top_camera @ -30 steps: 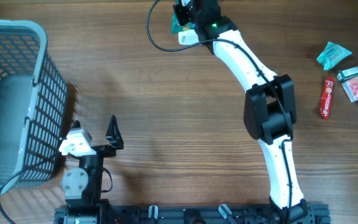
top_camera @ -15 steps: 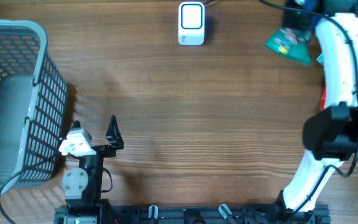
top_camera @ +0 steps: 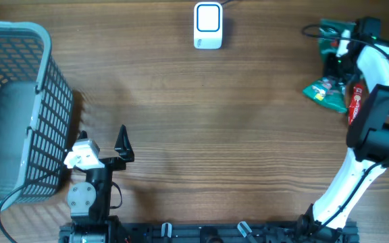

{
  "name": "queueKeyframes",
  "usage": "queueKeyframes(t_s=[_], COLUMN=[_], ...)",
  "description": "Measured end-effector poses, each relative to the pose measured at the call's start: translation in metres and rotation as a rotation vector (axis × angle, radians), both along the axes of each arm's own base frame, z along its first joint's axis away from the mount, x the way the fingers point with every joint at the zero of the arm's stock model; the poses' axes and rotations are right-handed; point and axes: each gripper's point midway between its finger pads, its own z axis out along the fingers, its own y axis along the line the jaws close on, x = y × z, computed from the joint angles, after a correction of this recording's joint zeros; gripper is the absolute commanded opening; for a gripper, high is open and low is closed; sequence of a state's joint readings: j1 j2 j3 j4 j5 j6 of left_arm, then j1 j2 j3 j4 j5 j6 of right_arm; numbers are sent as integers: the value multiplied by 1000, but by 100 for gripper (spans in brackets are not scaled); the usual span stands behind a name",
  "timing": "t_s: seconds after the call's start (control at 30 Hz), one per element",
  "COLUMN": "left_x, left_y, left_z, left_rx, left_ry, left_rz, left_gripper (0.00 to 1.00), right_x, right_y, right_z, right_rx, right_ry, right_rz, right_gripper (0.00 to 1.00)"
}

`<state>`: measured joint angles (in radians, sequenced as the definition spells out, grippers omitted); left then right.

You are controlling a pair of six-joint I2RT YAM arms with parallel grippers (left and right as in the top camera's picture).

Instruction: Scan the item barcode

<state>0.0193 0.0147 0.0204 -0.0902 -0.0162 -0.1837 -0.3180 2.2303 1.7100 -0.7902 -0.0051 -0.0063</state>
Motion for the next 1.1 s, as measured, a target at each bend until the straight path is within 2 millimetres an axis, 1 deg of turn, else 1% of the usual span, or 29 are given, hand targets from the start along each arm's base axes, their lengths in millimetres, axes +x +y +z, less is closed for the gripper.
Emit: queueKeyframes(t_s=[0.03, 0.07, 0.1, 0.17, 0.23, 0.3, 0.33, 0.37, 0.4, 0.43, 0.47, 0.5, 0.53, 0.57, 0.6, 0.63, 0.7, 0.77, 0.83, 0.97, 1.03, 1.1], left_x=[0, 0, 0, 0, 0, 0, 0, 0, 0, 0, 0, 0, 0, 0, 0, 0, 0, 0, 0, 0, 0, 0], left_y=[0, 0, 0, 0, 0, 0, 0, 0, 0, 0, 0, 0, 0, 0, 0, 0, 0, 0, 0, 0, 0, 0], left_z=[0, 0, 0, 0, 0, 0, 0, 0, 0, 0, 0, 0, 0, 0, 0, 0, 0, 0, 0, 0, 0, 0], left_rx=[0, 0, 0, 0, 0, 0, 0, 0, 0, 0, 0, 0, 0, 0, 0, 0, 0, 0, 0, 0, 0, 0], left_ry=[0, 0, 0, 0, 0, 0, 0, 0, 0, 0, 0, 0, 0, 0, 0, 0, 0, 0, 0, 0, 0, 0], left_rz=[0, 0, 0, 0, 0, 0, 0, 0, 0, 0, 0, 0, 0, 0, 0, 0, 0, 0, 0, 0, 0, 0], left_gripper=[100, 100, 100, 100, 100, 100, 100, 100, 100, 100, 100, 100, 100, 100, 100, 100, 100, 100, 100, 100, 100, 100], right_x=[-8, -15, -28, -38, -31, -23, -17, -13, -8, -10, -14, -23, -35, -53, -66, -78, -111, -135, -147, -162, -161, -152], right_y=[-18, -30, -49, -56, -51, -37, -23, -13, 0, 19, 32, 50, 70, 93, 106, 115, 140, 148, 149, 151, 151, 157], right_z=[-2, -3, -3, 4, 21, 41, 60, 75, 98, 127, 146, 176, 213, 258, 281, 297, 343, 373, 385, 389, 394, 413], right_rx=[-6, -8, -11, 18, 48, 58, 60, 56, 51, 55, 64, 76, 90, 100, 106, 110, 116, 109, 103, 102, 88, 61], right_ry=[12, 25, 44, 75, 62, 46, 26, 4, -37, -74, -96, -135, -196, -285, -330, -358, -473, -563, -602, -603, -628, -740], right_rz=[-56, -94, -149, -180, -169, -138, -107, -84, -58, -30, -13, 13, 44, 86, 110, 128, 185, 208, 210, 210, 227, 298], right_gripper=[100, 100, 100, 100, 100, 100, 100, 100, 100, 100, 100, 100, 100, 100, 100, 100, 100, 100, 100, 100, 100, 100])
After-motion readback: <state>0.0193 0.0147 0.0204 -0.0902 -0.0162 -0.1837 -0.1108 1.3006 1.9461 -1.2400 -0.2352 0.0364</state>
